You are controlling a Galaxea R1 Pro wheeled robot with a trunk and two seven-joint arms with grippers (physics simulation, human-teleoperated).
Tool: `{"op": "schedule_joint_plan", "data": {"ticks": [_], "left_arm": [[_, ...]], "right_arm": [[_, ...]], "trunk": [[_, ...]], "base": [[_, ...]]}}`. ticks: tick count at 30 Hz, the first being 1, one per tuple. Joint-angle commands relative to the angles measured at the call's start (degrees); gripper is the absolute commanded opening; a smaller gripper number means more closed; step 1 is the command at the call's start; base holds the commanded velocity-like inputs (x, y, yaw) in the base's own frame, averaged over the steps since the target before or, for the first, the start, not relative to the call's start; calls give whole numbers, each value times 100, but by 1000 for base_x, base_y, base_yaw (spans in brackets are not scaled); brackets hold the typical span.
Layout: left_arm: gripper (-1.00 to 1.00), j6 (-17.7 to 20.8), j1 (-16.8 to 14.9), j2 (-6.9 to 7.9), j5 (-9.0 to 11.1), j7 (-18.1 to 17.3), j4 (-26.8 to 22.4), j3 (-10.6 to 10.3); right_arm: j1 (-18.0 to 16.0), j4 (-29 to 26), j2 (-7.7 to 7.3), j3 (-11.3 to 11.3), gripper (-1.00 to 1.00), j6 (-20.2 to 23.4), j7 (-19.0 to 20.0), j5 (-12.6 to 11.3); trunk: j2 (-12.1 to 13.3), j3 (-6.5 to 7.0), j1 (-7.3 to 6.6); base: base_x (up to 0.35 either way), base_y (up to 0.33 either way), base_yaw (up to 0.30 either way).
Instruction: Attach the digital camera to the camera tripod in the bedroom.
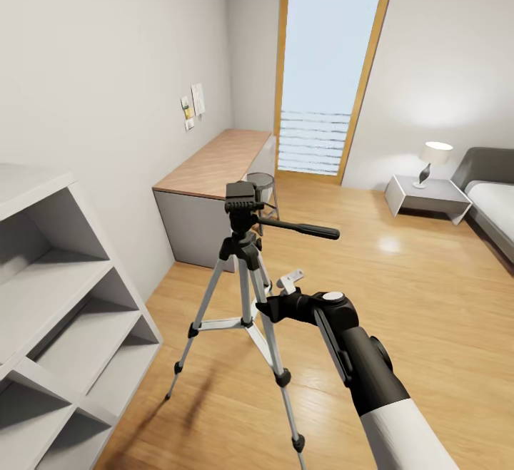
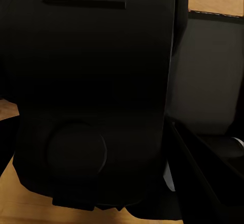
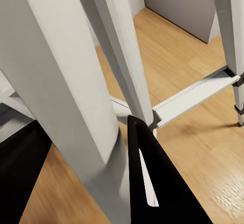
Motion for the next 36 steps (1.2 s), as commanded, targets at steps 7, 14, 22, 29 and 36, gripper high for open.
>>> {"op": "schedule_joint_plan", "data": {"ticks": [7, 14, 22, 29, 36], "left_arm": [[-100, 49, -59, 88, -26, -19, -193, -75], [-100, 206, -82, 579, -39, -37, -1798, -83], [-100, 2292, -85, 1329, -34, -2, -5263, -30], [-100, 3932, -98, 1362, -56, 635, -8128, 229], [-100, 4598, -337, 1360, -185, 1029, -8569, 444]], "right_arm": [[-3, -1, 1, -9, -100, -40, -73, 256], [-3, -9, -7, -16, -100, -25, -109, 257], [-3, -24, -8, -9, -100, -2, -116, 262], [-3, -26, -10, -8, -100, -6, -117, 272], [-3, -28, -16, -8, -100, -5, -117, 274]], "trunk": [[-8, -11, 5], [-8, -11, 5], [-8, -11, 5], [-8, -11, 5], [-8, -11, 5]], "base": [[0, 0, 0], [0, 0, 0], [0, 0, 0], [0, 0, 0], [0, 0, 0]]}}
